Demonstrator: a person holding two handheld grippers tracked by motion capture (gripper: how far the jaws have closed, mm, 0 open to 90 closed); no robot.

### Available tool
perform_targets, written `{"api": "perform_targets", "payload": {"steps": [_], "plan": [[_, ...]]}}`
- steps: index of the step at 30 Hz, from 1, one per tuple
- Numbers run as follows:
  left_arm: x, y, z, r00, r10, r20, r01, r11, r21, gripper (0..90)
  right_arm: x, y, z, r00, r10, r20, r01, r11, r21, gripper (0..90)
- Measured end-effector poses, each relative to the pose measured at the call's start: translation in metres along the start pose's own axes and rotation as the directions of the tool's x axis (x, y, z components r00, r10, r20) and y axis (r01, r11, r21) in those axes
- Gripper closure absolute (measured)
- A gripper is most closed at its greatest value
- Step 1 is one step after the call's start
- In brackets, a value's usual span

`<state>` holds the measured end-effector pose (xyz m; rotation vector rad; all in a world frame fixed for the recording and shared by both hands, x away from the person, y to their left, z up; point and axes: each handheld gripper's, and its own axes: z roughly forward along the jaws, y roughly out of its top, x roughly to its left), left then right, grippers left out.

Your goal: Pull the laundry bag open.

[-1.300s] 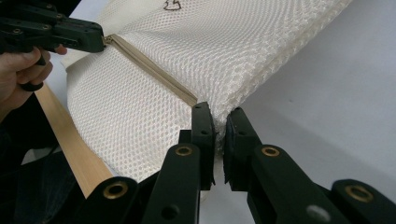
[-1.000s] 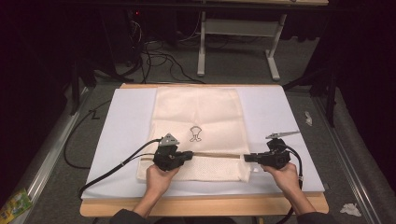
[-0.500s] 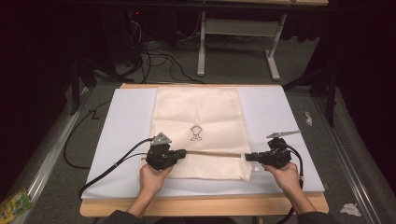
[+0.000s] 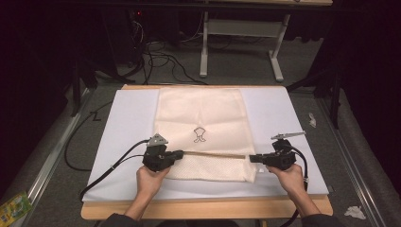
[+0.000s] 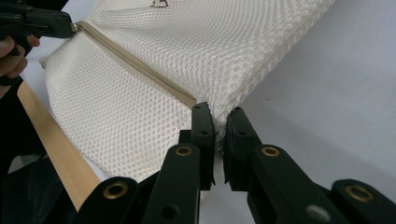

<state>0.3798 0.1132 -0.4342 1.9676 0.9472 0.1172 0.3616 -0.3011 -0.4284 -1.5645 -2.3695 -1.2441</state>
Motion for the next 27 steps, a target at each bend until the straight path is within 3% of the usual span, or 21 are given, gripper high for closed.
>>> {"api": "perform_targets", "payload": {"steps": [27], "plan": [[0.017, -0.002, -0.022, 0.9988, -0.034, -0.036, 0.033, 0.9992, -0.022, 87.3, -0.006, 0.000, -0.006, 0.9995, 0.017, 0.027, -0.017, 1.000, -0.012, 85.6]]}}
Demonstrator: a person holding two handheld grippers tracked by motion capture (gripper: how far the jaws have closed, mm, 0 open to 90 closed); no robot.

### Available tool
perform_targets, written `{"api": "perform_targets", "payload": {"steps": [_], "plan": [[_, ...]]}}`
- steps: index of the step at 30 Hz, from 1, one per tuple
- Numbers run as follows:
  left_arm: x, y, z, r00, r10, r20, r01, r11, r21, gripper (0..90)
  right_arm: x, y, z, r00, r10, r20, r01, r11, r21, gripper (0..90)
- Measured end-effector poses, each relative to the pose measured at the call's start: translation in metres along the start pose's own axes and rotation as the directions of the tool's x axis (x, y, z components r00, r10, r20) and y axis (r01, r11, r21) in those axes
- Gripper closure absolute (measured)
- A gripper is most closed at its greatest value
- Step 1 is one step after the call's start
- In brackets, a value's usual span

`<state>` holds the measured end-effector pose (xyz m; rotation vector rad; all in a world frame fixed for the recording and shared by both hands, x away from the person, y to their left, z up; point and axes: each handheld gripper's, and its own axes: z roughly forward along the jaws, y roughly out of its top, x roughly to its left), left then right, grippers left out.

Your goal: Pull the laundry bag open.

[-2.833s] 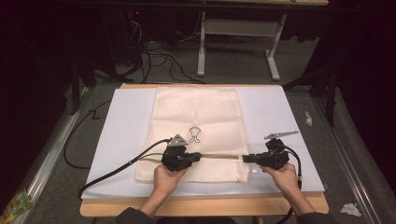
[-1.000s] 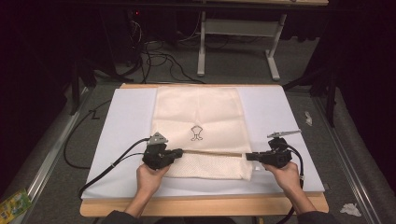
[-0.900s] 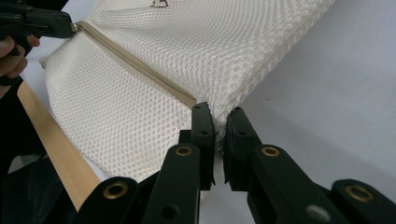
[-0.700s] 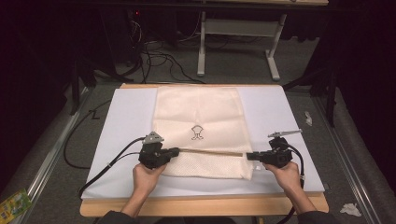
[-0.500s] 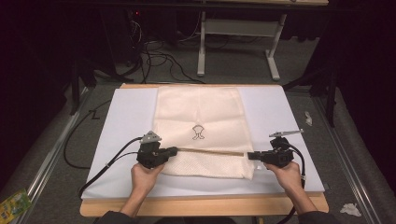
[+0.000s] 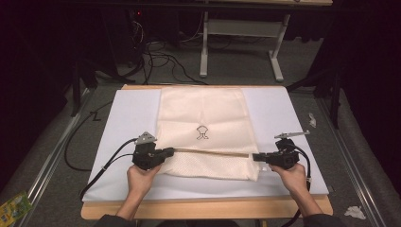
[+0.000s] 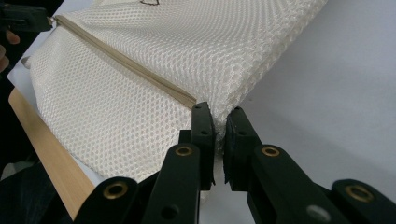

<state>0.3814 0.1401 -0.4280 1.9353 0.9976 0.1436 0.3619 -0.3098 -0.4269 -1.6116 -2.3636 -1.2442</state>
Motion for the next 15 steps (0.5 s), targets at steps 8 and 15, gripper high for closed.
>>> {"api": "perform_targets", "payload": {"steps": [8, 15], "plan": [[0.003, 0.000, -0.004, 0.9999, -0.005, -0.012, 0.005, 1.0000, -0.004, 87.3, 0.000, 0.001, 0.000, 1.0000, -0.002, 0.005, 0.002, 1.000, 0.000, 85.5], [0.009, -0.003, -0.011, 0.9993, -0.018, -0.031, 0.018, 0.9998, -0.013, 87.4, -0.002, 0.001, -0.002, 0.9999, 0.008, 0.008, -0.008, 1.000, -0.002, 85.6]]}}
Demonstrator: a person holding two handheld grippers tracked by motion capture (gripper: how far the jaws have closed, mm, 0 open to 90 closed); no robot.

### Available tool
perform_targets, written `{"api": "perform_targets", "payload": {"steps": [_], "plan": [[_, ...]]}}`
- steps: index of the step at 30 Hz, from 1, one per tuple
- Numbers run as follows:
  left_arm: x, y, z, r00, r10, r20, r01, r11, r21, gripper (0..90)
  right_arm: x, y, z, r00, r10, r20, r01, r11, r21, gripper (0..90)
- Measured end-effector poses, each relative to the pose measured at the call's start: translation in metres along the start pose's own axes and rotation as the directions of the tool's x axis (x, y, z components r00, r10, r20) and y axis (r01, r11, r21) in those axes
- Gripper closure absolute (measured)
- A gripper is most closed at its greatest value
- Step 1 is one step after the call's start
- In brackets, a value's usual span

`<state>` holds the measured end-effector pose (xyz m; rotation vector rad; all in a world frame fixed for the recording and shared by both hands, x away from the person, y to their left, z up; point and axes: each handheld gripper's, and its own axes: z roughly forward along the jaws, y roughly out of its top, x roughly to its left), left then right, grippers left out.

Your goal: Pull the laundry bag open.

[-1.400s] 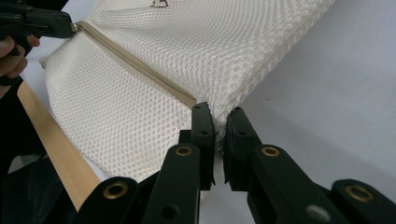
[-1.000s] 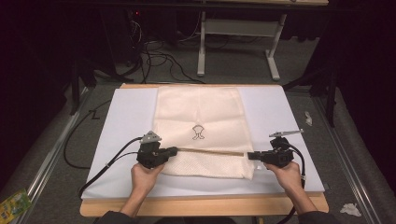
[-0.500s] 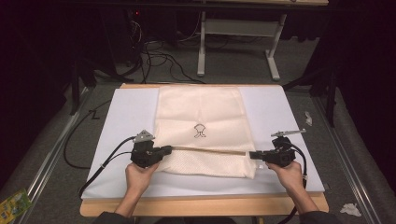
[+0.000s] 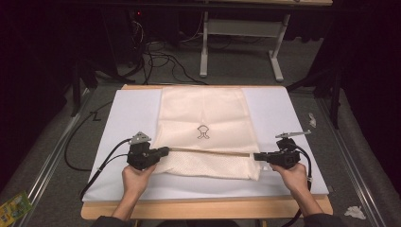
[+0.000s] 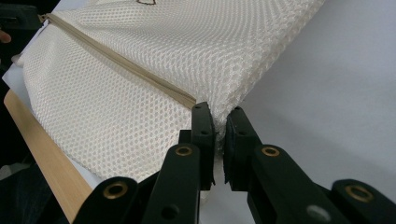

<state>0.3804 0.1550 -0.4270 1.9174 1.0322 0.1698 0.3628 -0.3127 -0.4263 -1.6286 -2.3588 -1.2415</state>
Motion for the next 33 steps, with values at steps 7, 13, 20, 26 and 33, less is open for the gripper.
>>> {"api": "perform_targets", "payload": {"steps": [7, 13, 20, 26, 33], "plan": [[0.004, -0.001, -0.005, 0.9999, -0.005, -0.012, 0.005, 0.9999, -0.012, 87.3, 0.000, 0.001, 0.001, 1.0000, -0.003, 0.003, 0.003, 1.000, 0.000, 85.5], [0.006, -0.002, -0.006, 0.9998, -0.005, -0.022, 0.005, 0.9999, -0.016, 87.3, 0.001, 0.002, 0.001, 1.0000, -0.002, 0.006, 0.002, 1.000, -0.001, 85.6], [0.006, -0.003, -0.012, 0.9957, 0.026, -0.089, -0.027, 0.9996, -0.011, 87.3, -0.003, 0.003, -0.001, 0.9994, 0.006, 0.033, -0.006, 1.000, -0.004, 85.5], [0.008, -0.003, -0.012, 0.9960, 0.019, -0.087, -0.020, 0.9997, -0.012, 87.3, -0.002, 0.003, 0.001, 0.9995, 0.004, 0.030, -0.004, 1.000, -0.003, 85.6], [0.010, -0.003, -0.013, 0.9961, 0.011, -0.088, -0.013, 0.9999, -0.012, 87.3, -0.003, 0.004, 0.001, 0.9994, 0.006, 0.033, -0.006, 1.000, -0.003, 85.5]]}}
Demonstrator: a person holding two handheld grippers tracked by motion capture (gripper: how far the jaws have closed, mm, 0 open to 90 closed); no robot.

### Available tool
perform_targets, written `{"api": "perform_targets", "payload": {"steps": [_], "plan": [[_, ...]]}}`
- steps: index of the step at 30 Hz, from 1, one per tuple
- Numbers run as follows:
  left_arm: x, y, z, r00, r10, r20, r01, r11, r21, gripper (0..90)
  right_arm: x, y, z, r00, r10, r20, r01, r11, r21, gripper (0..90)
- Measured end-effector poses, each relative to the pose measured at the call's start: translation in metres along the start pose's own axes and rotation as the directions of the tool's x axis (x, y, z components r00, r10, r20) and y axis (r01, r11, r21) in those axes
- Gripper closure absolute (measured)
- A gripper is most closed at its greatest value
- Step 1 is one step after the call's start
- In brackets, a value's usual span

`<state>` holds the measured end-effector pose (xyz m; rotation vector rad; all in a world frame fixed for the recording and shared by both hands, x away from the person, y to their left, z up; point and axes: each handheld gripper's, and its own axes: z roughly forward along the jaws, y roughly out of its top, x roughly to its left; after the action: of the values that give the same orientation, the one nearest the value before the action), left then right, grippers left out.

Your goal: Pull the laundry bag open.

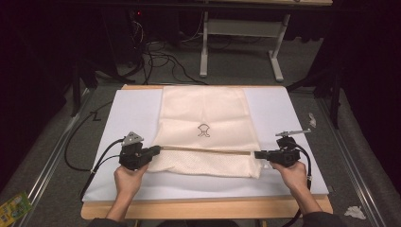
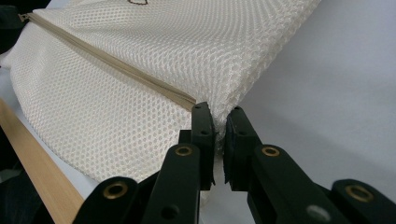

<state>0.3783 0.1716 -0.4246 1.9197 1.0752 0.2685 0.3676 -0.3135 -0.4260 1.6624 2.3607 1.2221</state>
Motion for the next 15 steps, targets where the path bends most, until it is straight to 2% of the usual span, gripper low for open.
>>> {"api": "perform_targets", "payload": {"steps": [2, 4, 6, 8, 15], "plan": [[0.001, 0.000, 0.000, 1.0000, -0.003, 0.000, 0.003, 1.0000, -0.001, 87.3, 0.000, 0.000, 0.000, 1.0000, 0.000, -0.002, 0.000, 1.000, 0.000, 85.5], [0.002, -0.001, 0.000, 0.9998, 0.002, -0.022, -0.002, 1.0000, 0.008, 87.3, 0.000, 0.000, 0.001, 1.0000, 0.002, 0.001, -0.002, 1.000, 0.002, 85.6], [0.007, -0.002, -0.002, 0.9996, -0.017, -0.024, 0.018, 0.9998, 0.006, 87.3, -0.002, 0.000, 0.000, 0.9999, 0.005, 0.013, -0.005, 1.000, 0.003, 85.5], [0.009, -0.004, -0.004, 0.9994, -0.015, -0.032, 0.015, 0.9999, 0.008, 87.4, -0.003, -0.001, -0.001, 0.9998, 0.009, 0.016, -0.009, 1.000, 0.001, 85.5], [0.011, -0.005, -0.006, 0.9992, -0.025, -0.032, 0.025, 0.9997, 0.004, 87.3, -0.002, 0.000, 0.000, 0.9999, 0.004, 0.015, -0.004, 1.000, 0.003, 85.5]]}}
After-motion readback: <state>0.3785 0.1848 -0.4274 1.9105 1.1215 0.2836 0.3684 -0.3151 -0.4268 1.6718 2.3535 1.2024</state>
